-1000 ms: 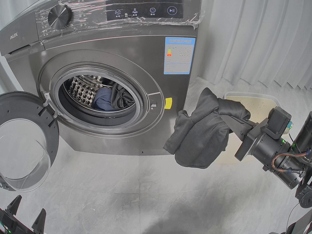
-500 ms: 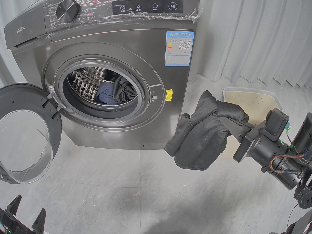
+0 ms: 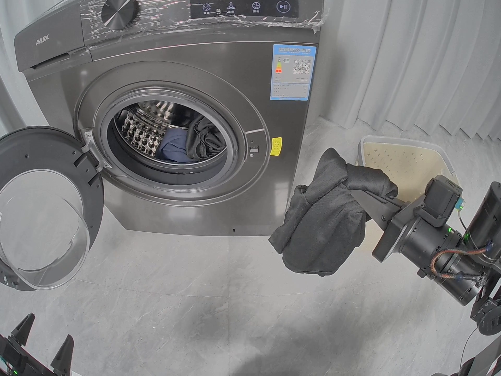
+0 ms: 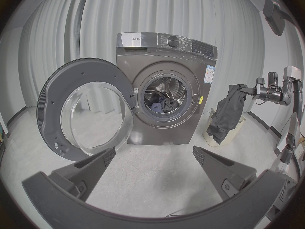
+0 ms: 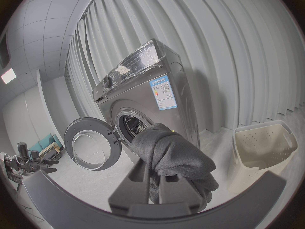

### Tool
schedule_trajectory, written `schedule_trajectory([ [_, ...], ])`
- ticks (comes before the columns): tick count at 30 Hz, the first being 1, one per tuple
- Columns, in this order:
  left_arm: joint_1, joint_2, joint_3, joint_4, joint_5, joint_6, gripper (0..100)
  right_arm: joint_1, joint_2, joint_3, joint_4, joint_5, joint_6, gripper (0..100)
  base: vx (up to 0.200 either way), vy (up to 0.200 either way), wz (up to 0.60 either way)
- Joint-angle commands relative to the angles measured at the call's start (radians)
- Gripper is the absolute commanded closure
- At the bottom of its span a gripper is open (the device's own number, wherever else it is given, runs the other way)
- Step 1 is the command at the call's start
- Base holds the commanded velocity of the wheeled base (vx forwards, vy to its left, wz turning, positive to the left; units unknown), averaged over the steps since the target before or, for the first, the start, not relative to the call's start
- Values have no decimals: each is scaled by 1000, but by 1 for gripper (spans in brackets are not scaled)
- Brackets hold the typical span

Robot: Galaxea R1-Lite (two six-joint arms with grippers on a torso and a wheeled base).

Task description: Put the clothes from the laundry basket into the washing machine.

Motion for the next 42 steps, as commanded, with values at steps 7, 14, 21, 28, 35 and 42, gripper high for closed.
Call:
schedule_trajectory([
  [7, 0, 2, 16, 0, 1, 0, 0, -1, 5, -1, 0, -2, 0, 100, 0, 200, 0],
  [14, 0, 2, 16, 0, 1, 2, 0, -4, 4, -2, 0, -3, 0, 100, 0, 171, 0],
  [21, 0, 2, 16, 0, 1, 3, 0, -7, 4, -4, 0, -3, 0, 100, 0, 0, 0],
  [28, 0, 2, 16, 0, 1, 0, 0, -10, 4, -2, 0, -3, 0, 100, -114, 0, 0],
  [35, 0, 2, 16, 1, -1, 0, 0, -16, 4, -4, 1, -8, 0, 100, 0, 57, 0],
  [42, 0, 2, 16, 1, -1, 0, 0, -16, 5, -2, 1, -10, 0, 100, 0, 200, 0],
])
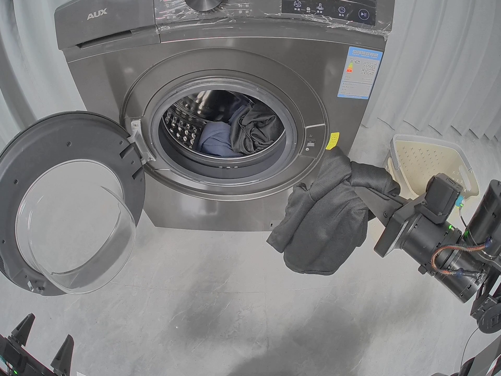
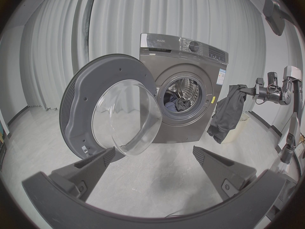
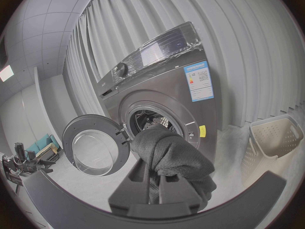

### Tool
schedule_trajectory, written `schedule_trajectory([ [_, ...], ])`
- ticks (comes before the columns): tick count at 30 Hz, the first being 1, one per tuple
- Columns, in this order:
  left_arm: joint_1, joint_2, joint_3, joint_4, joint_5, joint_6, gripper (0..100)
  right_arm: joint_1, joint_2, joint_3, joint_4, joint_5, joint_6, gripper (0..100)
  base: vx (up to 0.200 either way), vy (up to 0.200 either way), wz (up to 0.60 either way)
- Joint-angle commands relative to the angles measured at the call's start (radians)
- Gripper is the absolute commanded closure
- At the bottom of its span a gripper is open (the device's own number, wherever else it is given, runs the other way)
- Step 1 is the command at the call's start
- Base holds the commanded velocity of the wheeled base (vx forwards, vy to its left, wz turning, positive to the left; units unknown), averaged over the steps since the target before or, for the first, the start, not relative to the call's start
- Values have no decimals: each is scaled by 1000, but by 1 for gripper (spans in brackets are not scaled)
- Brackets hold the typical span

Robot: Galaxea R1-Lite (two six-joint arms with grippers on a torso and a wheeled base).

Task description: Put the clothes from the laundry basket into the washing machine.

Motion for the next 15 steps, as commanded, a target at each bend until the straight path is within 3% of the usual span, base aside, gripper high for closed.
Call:
schedule_trajectory([
  [1, 0, 2, 16, 0, 0, -1, 0, 1, 2, 1, -1, 1, 0, 100, 0, 200, 0],
  [7, 1, 0, 16, -2, 0, 6, 0, 1, 2, 9, 1, 4, 0, 100, 0, 200, 0],
  [15, 1, 0, 18, -2, 2, 16, 0, 3, 2, 7, -1, 7, 0, 100, 0, 0, 0],
])
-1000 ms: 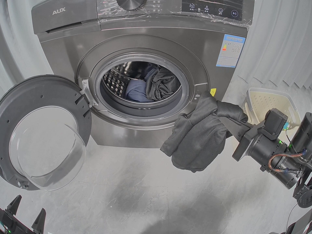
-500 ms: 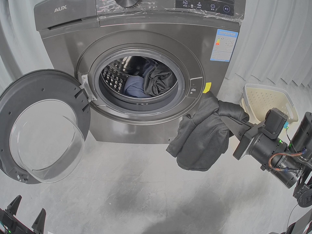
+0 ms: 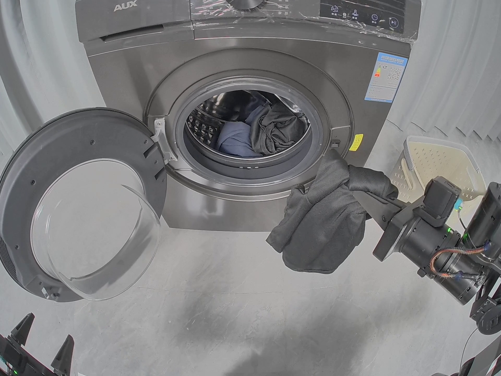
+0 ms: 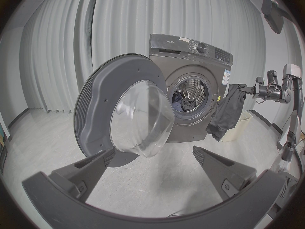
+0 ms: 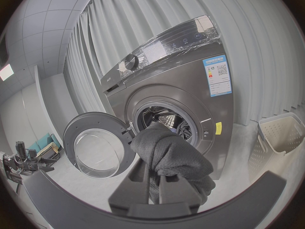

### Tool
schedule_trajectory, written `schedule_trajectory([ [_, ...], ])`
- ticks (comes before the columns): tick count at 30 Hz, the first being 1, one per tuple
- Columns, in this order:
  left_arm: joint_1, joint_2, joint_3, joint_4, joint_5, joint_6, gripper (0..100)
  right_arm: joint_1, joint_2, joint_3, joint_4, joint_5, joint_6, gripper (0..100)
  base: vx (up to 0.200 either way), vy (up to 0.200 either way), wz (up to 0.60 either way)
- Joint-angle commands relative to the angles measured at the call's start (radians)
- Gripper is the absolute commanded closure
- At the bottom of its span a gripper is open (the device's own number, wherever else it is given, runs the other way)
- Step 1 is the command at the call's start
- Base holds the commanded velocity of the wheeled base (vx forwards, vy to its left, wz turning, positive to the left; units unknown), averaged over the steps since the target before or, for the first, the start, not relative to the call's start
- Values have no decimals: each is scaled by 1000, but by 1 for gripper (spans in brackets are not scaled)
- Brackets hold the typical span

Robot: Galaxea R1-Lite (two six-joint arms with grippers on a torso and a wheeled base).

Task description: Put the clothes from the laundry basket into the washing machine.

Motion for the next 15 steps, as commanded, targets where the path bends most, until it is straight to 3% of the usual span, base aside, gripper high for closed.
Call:
schedule_trajectory([
  [1, 0, 0, 18, -1, 1, 0, 0, 0, 1, -3, -2, 1, 0, 100, 0, 0, 0],
  [15, 0, 0, 18, -1, 1, 0, 0, 2, 9, 1, -4, 1, 17, 100, 0, 0, 0],
])
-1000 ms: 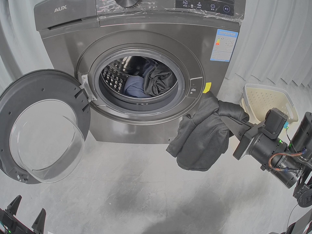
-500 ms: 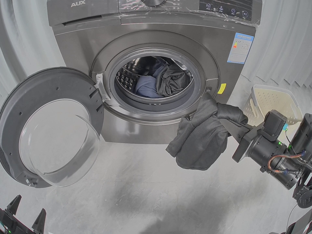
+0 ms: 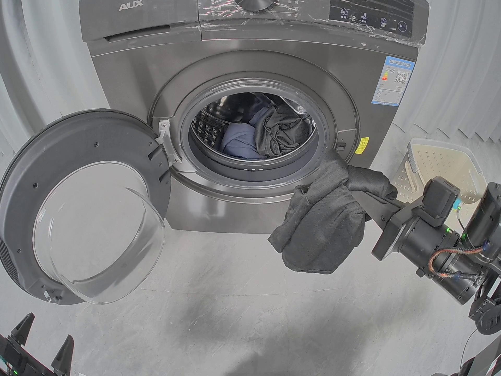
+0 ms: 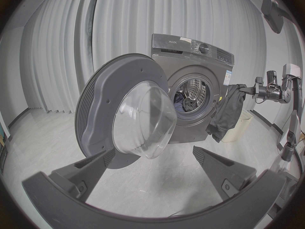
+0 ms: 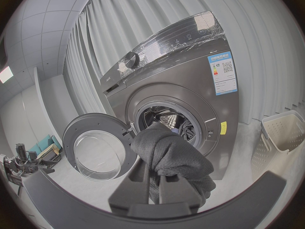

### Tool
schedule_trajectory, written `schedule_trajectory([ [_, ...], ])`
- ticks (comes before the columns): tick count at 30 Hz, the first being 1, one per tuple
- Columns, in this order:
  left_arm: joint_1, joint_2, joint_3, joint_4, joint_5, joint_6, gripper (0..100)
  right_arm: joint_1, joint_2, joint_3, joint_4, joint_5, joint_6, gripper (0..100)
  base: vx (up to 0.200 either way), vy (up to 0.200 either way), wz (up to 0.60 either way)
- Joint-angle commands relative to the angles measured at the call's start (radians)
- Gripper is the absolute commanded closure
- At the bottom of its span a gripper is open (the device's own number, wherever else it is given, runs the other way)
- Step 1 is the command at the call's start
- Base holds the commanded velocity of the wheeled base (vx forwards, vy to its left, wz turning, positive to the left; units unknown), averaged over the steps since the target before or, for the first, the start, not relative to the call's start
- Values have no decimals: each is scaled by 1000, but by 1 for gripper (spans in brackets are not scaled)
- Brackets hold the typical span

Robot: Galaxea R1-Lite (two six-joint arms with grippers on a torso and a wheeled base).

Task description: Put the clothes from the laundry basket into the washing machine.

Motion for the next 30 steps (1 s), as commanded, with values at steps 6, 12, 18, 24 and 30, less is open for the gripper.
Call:
schedule_trajectory([
  [6, 0, 0, 18, 0, 1, -1, 0, 19, 10, 11, 0, 6, 5, 100, 0, 0, 0],
  [12, 0, 0, 18, 0, 1, 1, 0, 62, 52, -41, 3, 6, 45, 100, 0, 0, 0],
  [18, 3, 0, 18, -2, -2, -13, 0, 95, 99, -67, 0, 8, 54, 100, 0, 0, 0],
  [24, 22, 8, -53, -51, -16, 16, 0, 98, 151, -146, 0, -6, 85, 100, 0, 0, 0],
  [30, -36, 216, -295, -37, -203, 33, 0, 92, 184, -205, -3, -7, 137, 100, 0, 0, 0],
])
